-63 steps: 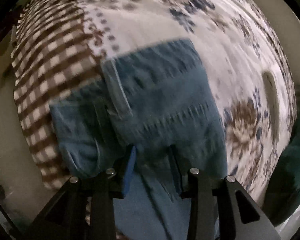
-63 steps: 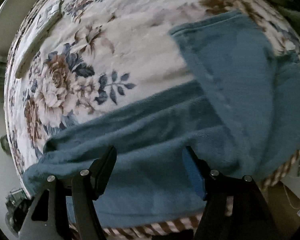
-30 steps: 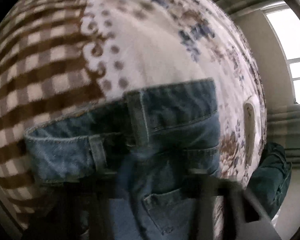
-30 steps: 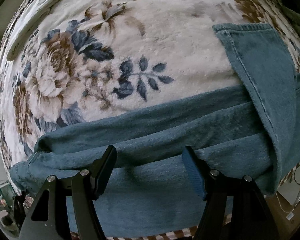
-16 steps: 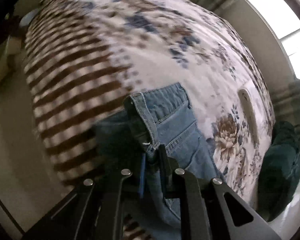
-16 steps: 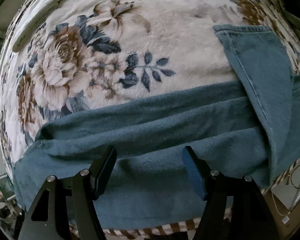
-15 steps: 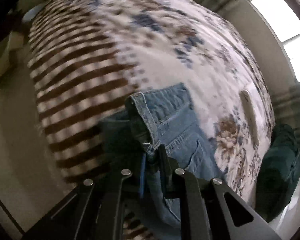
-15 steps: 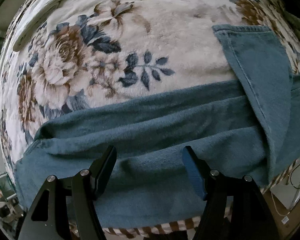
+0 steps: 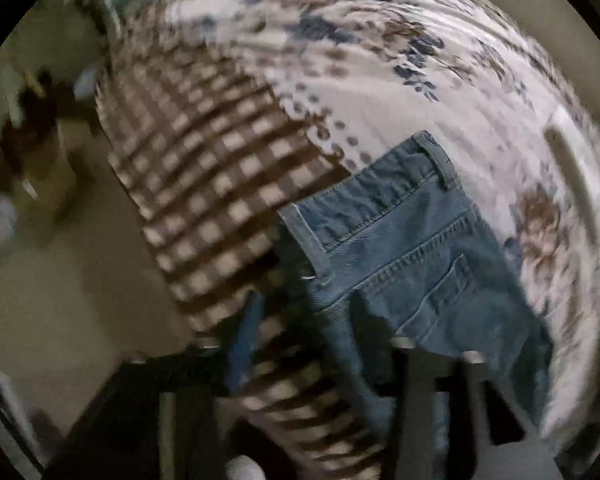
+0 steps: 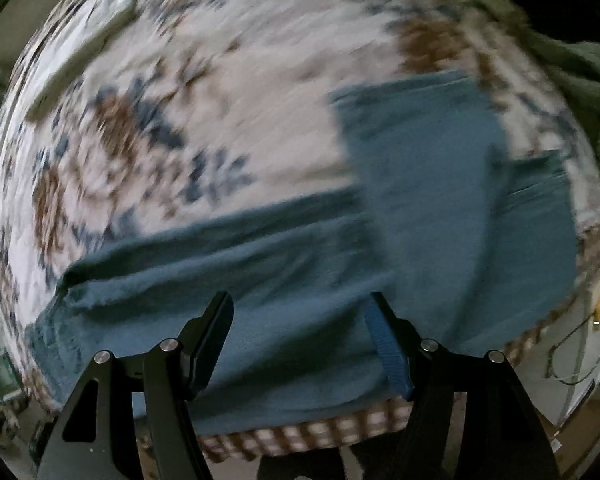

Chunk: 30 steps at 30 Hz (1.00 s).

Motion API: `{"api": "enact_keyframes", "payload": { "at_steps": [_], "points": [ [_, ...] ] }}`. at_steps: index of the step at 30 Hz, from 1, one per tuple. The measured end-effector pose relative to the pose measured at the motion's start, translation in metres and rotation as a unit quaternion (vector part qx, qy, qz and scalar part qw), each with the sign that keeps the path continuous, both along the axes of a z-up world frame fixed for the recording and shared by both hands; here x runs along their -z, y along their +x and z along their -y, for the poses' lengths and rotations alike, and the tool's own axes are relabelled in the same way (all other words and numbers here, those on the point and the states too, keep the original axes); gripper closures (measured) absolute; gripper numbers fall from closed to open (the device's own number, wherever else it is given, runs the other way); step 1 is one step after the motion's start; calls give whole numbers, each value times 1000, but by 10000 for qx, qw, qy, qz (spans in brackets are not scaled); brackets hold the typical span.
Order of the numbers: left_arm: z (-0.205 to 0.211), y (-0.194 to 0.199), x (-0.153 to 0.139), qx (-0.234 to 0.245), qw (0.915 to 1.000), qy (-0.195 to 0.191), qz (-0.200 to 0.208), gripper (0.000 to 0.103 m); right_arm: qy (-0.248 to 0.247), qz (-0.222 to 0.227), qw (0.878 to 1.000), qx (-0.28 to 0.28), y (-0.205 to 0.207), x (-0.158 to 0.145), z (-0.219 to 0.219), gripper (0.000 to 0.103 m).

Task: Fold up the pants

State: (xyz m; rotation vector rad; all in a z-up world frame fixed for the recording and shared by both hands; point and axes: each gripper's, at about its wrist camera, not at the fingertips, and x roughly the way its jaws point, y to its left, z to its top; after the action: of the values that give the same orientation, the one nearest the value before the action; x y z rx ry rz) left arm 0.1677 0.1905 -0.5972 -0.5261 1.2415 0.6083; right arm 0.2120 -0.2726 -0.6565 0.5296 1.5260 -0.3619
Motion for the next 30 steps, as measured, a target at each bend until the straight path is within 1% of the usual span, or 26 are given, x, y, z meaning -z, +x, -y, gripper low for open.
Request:
{"api": "enact_keyframes", "payload": {
  "at_steps": [1,3,5,6,8,9,11,12,14,16,19,20,21,22,23,25,26,30],
  "points": [
    [5,-1,-7,105,9997,224,-94,36,-120,1,9999,55,-1,-2,13,31],
    [19,-4,-21,284,9979,555,-184,35,-345,-68,9993,122,0,-1,37,31],
    [32,-1,-28,467,9968,628,-173,32,-467,-39,9988,164,9,7,55,31],
    [45,3,-31,608,9958,656,-194,32,-528,-57,9985,132,14,13,62,31],
    [86,16,-31,1059,9914,702,-304,32,-596,-165,9981,-30,28,30,69,31],
    [100,21,-28,1223,9893,710,-363,32,-668,-267,9973,-180,37,41,70,31],
    [151,34,-12,1815,9794,652,-594,32,-737,-451,9953,-436,51,62,60,31],
    [168,40,-5,2032,9750,593,-675,32,-778,-500,9943,-527,55,69,58,31],
    [216,50,13,2614,9602,436,-882,32,-850,-660,9906,-849,63,83,52,31],
    [260,55,27,3128,9438,450,-967,32,-903,-787,9869,-1076,67,94,48,31],
    [307,60,41,3615,9258,461,-1008,32,-920,-692,9866,-1160,65,96,54,33],
    [318,61,45,3733,9206,484,-1036,32,-897,-650,9876,-1113,62,95,58,39],
    [327,61,48,3824,9166,501,-1048,32,-887,-606,9887,-1051,59,92,65,53],
    [336,62,51,3906,9128,526,-1071,32,-921,-569,9895,-960,55,89,73,64],
    [343,63,52,3955,9104,551,-1083,32,-920,-528,9909,-831,50,85,83,84],
    [352,64,54,4029,9070,556,-1092,32,-826,-358,9948,-481,38,74,107,89],
    [355,65,54,4045,9066,511,-1085,32,-818,-297,9956,-350,32,68,117,91],
    [362,64,52,4094,9050,460,-1059,32,-825,15,9964,210,-5,37,167,94]
  ]
}}
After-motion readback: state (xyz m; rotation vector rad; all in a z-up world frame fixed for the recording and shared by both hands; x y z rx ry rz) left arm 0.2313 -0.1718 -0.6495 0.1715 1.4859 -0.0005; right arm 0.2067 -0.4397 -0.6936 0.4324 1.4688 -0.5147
